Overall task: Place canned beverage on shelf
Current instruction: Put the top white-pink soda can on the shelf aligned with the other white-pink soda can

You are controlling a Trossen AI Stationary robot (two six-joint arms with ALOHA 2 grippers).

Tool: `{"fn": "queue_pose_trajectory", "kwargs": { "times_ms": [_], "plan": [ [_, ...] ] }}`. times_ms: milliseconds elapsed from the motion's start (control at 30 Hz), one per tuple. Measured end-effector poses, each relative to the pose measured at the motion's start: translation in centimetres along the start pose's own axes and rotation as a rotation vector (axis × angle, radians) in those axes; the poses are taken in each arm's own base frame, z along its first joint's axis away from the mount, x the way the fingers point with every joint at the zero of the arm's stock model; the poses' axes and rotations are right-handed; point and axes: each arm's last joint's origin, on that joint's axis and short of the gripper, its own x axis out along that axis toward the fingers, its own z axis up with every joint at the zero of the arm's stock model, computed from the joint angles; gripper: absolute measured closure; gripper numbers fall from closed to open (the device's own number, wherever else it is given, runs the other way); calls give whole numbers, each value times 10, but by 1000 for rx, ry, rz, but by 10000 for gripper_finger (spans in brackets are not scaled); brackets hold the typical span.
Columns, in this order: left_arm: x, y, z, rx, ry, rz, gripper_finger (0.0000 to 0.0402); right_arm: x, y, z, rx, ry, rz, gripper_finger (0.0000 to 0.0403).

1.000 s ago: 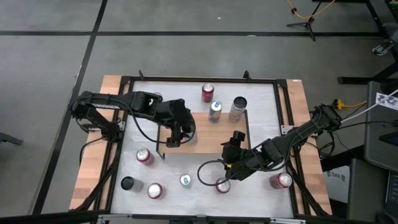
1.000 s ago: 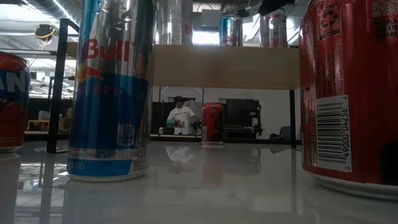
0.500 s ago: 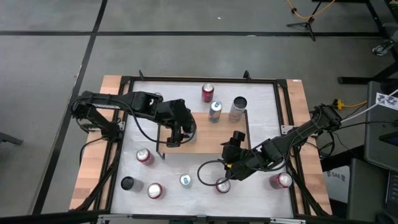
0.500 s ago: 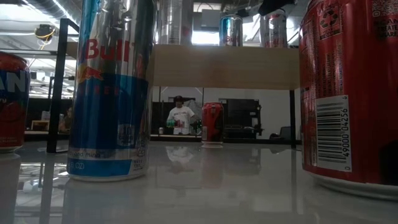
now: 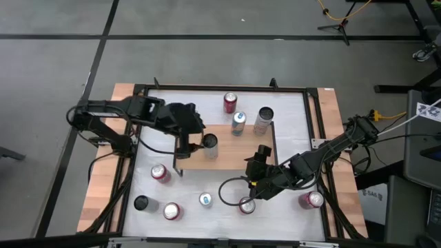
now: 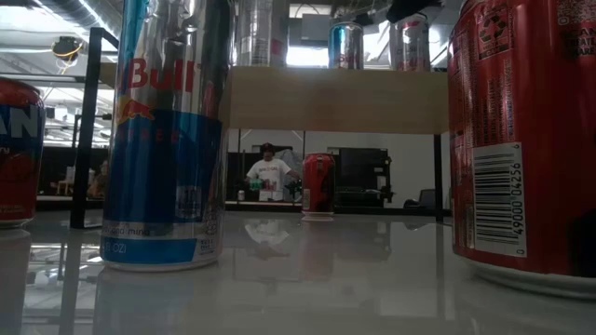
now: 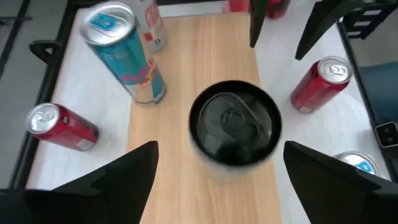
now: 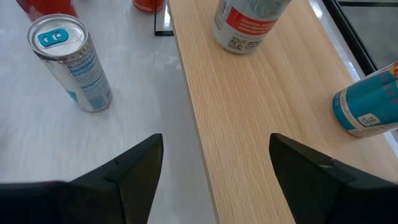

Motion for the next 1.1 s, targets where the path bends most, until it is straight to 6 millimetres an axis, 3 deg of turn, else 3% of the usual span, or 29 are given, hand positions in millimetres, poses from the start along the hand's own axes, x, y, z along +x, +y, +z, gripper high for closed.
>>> {"fn": "queue_pose_trajectory", "kwargs": {
  "times_ms": [233, 400, 667, 1100],
  "plan": [
    [-29, 4, -20, -10, 92, 4, 63, 0, 1, 1, 10, -13, 7, 118],
    [-31, 0, -34, -89, 225, 13, 65, 0, 3, 8, 51, -76, 18, 118],
    [8, -26, -55, -73, 278, -26, 85, 1, 0, 20, 83, -203, -70, 118],
    [47, -51, -70, -75, 156, -69, 134, 25, -37, 42, 160, -205, -38, 118]
  ]
}}
